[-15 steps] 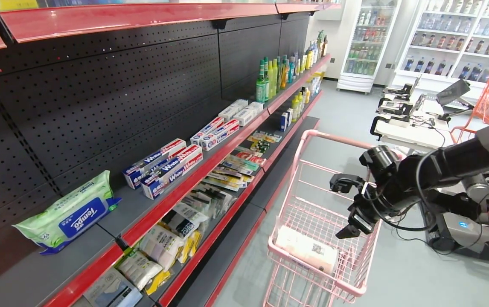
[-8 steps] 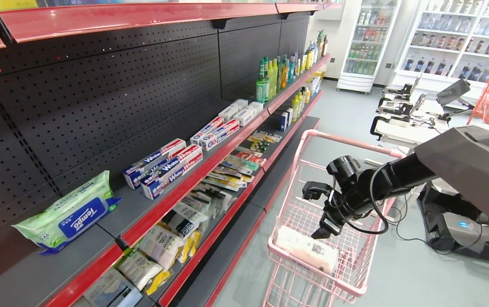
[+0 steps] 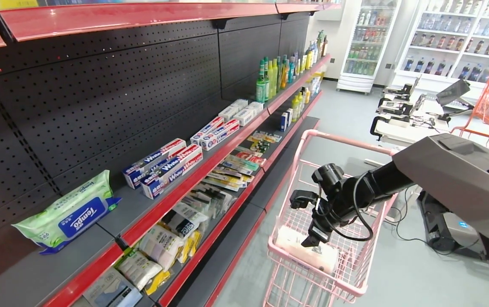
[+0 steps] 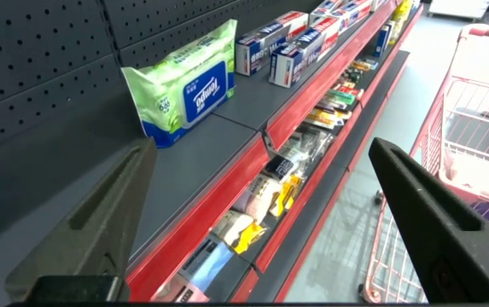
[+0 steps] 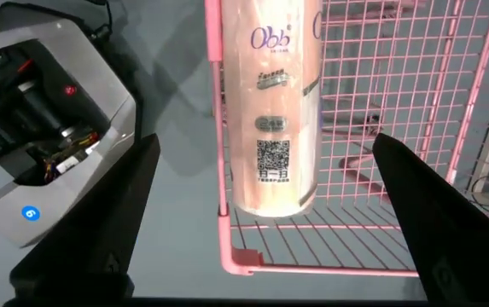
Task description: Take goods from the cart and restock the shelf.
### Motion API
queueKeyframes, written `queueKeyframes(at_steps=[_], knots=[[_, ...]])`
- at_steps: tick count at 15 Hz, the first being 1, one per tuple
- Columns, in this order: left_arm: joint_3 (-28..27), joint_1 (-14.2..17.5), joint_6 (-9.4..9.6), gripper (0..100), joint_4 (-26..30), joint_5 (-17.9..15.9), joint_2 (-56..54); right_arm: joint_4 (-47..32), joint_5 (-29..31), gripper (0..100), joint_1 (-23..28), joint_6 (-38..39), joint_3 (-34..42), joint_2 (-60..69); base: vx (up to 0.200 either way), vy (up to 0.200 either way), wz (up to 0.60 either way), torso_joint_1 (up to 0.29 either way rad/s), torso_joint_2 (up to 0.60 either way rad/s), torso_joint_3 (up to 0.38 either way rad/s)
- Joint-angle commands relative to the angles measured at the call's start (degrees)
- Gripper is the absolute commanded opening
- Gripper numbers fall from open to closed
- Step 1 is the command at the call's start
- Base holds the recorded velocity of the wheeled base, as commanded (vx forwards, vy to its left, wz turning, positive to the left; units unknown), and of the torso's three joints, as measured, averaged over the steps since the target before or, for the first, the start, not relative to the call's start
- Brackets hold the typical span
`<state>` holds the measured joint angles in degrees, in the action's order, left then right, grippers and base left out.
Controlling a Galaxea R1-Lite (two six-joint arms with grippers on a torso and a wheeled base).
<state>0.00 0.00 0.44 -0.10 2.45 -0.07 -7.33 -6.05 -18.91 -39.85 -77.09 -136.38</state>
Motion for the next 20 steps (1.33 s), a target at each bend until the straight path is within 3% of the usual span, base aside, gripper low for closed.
queueKeyframes(at_steps=[1,20], knots=[[0.0,0.0,0.0,100,0.01,0.01,0.07,0.03,0.07,100,-0.87,-0.05,-0.43,-0.73,0.0,0.0,0.0,-0.066,0.13,0.071],[0.0,0.0,0.0,100,0.01,0.01,0.07,-0.06,0.07,100,0.1,-2.6,-3.85,-3.81,0.0,0.0,0.0,-0.086,0.18,0.096]])
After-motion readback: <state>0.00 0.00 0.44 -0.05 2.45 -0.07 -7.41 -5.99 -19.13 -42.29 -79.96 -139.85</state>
